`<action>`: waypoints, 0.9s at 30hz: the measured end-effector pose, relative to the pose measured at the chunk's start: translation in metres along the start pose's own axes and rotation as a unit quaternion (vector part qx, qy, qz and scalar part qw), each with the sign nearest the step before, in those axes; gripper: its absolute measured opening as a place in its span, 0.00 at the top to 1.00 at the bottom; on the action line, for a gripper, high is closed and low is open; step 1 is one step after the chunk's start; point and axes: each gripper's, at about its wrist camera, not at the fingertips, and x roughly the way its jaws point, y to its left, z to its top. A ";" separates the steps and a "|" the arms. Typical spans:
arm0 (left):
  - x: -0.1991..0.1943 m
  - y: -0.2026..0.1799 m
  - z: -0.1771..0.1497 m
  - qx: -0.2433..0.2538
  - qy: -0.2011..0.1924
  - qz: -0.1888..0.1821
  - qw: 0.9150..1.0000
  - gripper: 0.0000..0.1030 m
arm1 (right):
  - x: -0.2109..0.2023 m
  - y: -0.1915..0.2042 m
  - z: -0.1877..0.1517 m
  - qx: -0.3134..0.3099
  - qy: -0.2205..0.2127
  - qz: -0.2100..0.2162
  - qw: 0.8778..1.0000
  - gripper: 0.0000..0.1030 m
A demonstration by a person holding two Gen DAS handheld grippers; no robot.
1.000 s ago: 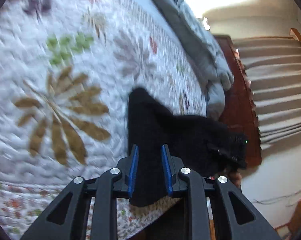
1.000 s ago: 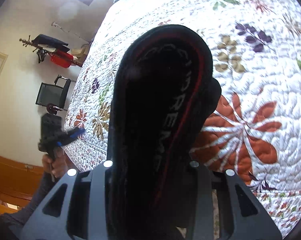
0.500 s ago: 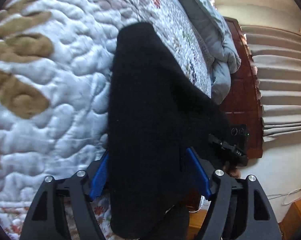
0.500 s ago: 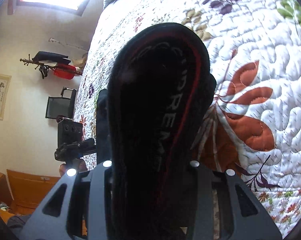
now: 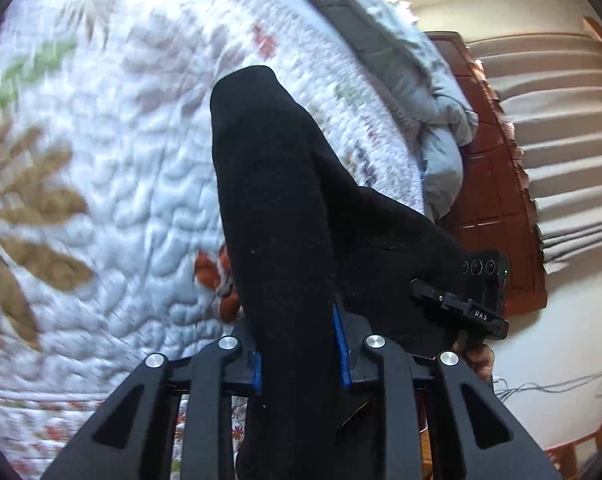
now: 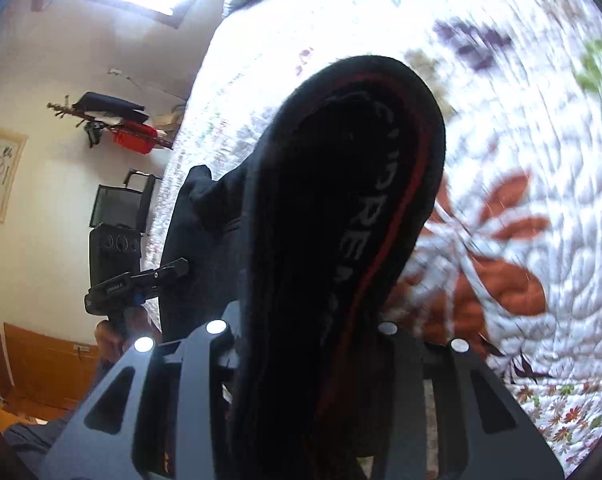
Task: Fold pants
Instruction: 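Open the left tool while the right tool releases the folded trousers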
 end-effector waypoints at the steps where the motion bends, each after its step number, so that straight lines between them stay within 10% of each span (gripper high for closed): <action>1: -0.010 -0.004 0.006 0.007 -0.007 0.000 1.000 0.75 | 0.000 0.010 0.006 -0.006 -0.004 0.003 1.000 0.67; 8: -0.081 0.014 0.062 0.020 -0.061 0.031 0.997 0.75 | 0.049 0.082 0.071 -0.047 -0.012 0.020 0.999 0.67; 19: -0.080 0.172 0.109 -0.088 -0.040 0.068 0.993 0.69 | 0.216 0.077 0.127 -0.009 0.048 0.015 0.999 0.64; 22: -0.078 0.192 0.103 -0.117 -0.037 0.032 0.992 0.54 | 0.215 0.044 0.124 0.030 0.059 0.032 0.997 0.37; 25: -0.105 0.181 0.100 -0.080 -0.072 0.096 0.989 0.41 | 0.178 0.025 0.122 0.038 0.018 0.026 0.999 0.37; 27: -0.130 0.165 0.103 -0.040 -0.114 0.132 0.984 0.35 | 0.140 0.027 0.128 0.039 -0.047 0.006 0.998 0.55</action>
